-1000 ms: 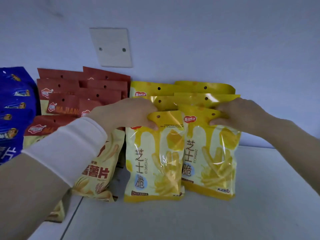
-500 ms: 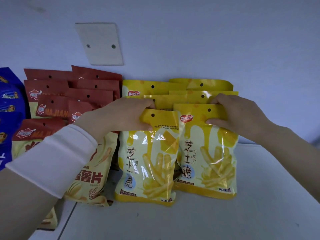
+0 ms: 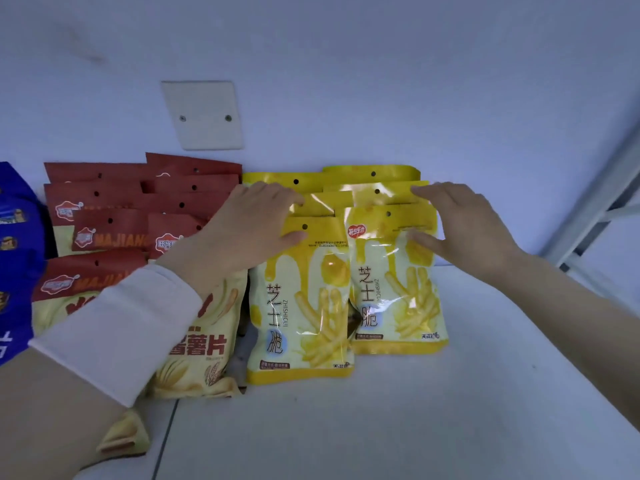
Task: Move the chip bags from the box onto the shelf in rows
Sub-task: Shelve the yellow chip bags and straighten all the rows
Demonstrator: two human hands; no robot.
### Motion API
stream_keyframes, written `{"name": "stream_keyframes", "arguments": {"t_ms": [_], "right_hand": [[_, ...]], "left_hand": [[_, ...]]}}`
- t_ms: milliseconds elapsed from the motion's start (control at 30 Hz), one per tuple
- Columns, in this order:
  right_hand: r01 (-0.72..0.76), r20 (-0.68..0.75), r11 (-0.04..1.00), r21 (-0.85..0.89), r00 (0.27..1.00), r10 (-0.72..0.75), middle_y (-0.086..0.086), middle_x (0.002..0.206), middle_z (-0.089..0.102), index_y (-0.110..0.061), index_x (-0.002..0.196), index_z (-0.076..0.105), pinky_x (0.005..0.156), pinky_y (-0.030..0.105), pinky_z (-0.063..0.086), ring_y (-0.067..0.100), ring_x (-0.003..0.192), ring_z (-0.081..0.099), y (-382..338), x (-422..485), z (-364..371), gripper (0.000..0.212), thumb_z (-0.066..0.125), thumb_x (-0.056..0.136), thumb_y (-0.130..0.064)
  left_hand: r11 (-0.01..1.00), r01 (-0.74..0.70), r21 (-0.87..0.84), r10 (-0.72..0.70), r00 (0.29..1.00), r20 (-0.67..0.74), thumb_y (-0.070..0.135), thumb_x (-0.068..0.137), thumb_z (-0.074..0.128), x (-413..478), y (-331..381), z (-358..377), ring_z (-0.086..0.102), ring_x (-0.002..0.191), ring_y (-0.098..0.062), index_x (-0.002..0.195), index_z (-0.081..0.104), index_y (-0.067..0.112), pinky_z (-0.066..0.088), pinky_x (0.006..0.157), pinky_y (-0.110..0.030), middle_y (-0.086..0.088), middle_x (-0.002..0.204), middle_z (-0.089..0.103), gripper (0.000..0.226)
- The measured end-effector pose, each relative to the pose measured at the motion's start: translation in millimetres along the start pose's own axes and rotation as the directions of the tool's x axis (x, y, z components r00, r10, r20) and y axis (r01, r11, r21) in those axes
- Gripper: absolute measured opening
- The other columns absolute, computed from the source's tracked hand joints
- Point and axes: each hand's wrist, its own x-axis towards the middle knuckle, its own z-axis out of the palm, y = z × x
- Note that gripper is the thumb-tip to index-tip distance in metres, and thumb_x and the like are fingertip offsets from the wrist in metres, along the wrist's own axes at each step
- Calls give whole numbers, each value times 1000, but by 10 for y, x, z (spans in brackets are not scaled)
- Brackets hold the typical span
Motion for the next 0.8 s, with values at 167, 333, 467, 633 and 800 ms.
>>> {"name": "stream_keyframes", "arguments": {"t_ms": [167,333,467,633,800], "right_hand": [[-133,33,988,-73,990,136,22,126,55,-3,131,47,92,54,41,41,122,47,-390,-558,-294,67,76,75,-25],[-255,58,952,-166,962,268,20,130,53,0,132,46,93,56,43,42,121,48,-851,-1241,-594,67,73,77,-28],[-373,45,899,-229,919,392,18,137,46,-2,135,42,99,50,37,38,127,43,-1134,-1844,-941,65,67,82,-30],[-531,10,804,-267,833,553,13,149,29,-9,144,27,111,45,23,31,139,24,-1317,-2756,-1450,66,53,90,-37],[-654,17,679,-334,716,698,8,155,14,-13,147,16,114,35,11,25,143,10,-1477,-3910,-2022,68,46,93,-40]], "left_hand": [[984,-176,-19,176,984,-21,48,91,45,-332,111,-93,9,144,-19,145,23,22,12,113,-39,-3,156,14,64],[947,-317,-48,317,948,8,49,93,39,-752,261,-77,-3,144,-20,148,11,22,2,115,-37,-4,157,-2,68],[908,-410,-85,415,908,56,48,94,37,-982,644,-103,-5,144,-21,148,9,21,0,115,-37,-4,157,-3,67],[816,-562,-135,570,821,29,48,94,39,-1351,1559,-197,-3,144,-20,148,9,20,1,115,-38,-4,157,-1,68],[691,-701,-177,713,701,10,48,95,37,-1969,2667,-386,-5,144,-20,149,5,20,-1,116,-38,-4,157,-5,68]]}}
